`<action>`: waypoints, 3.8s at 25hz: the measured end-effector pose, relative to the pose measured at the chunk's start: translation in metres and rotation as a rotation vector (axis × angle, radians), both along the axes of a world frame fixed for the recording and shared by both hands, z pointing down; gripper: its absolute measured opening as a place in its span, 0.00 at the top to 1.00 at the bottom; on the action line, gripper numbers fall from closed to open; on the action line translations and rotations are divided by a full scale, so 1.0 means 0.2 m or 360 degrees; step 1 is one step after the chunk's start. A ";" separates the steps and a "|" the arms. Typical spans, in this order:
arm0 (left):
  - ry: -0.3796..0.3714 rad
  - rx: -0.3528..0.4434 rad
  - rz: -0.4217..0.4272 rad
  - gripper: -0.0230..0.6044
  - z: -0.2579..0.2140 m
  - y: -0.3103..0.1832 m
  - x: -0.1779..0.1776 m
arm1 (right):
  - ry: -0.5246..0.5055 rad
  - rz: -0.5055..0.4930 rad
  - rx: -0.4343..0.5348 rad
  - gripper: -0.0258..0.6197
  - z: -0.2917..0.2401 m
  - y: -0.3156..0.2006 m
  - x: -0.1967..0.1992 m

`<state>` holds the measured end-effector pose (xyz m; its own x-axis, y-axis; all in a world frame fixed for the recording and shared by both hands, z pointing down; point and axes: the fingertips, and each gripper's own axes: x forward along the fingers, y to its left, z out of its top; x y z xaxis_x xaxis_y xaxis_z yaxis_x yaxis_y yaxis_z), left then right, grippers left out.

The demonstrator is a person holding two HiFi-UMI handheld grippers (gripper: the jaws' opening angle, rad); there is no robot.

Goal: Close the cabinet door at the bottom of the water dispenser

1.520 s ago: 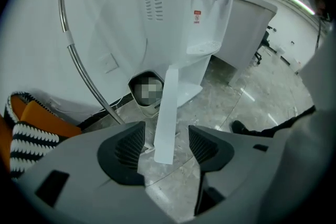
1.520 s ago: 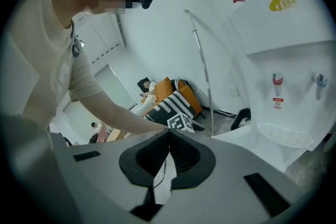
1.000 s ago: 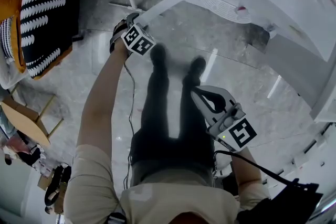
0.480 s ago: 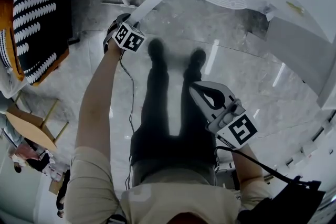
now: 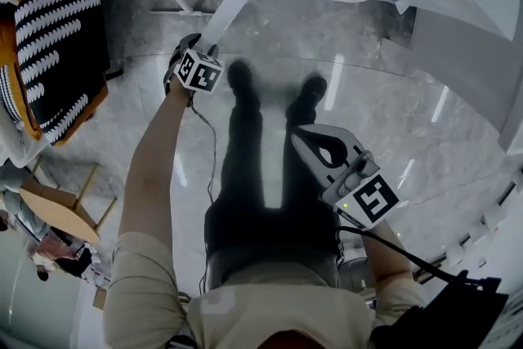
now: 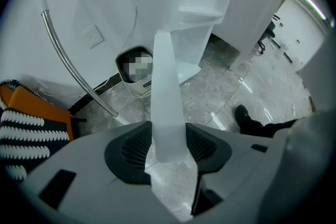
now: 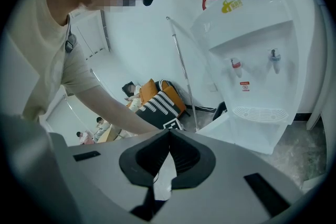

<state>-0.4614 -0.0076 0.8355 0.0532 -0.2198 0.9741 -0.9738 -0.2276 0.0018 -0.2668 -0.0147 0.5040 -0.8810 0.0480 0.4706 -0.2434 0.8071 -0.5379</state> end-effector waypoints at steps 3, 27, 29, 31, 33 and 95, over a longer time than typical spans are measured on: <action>0.0007 -0.0029 0.0015 0.65 0.01 0.01 0.05 | 0.0003 0.0037 -0.0003 0.94 0.01 -0.01 0.04; 0.0162 -0.0429 -0.0093 0.55 0.04 0.00 0.53 | 0.0001 0.0433 -0.0065 0.94 0.20 -0.21 0.59; 0.0199 -0.0420 -0.0112 0.55 0.04 -0.01 0.56 | -0.0024 0.0415 -0.0076 0.94 0.19 -0.19 0.60; 0.0238 -0.0409 -0.0125 0.54 0.04 -0.01 0.59 | -0.0034 0.0433 -0.0103 0.94 0.19 -0.16 0.63; 0.0274 -0.0405 -0.0136 0.54 0.04 -0.03 0.62 | -0.0045 0.0468 -0.0120 0.94 0.20 -0.14 0.66; 0.0485 -0.0231 -0.0697 0.48 0.07 -0.33 1.18 | -0.0443 0.0411 -0.0158 0.94 -0.03 -0.31 1.18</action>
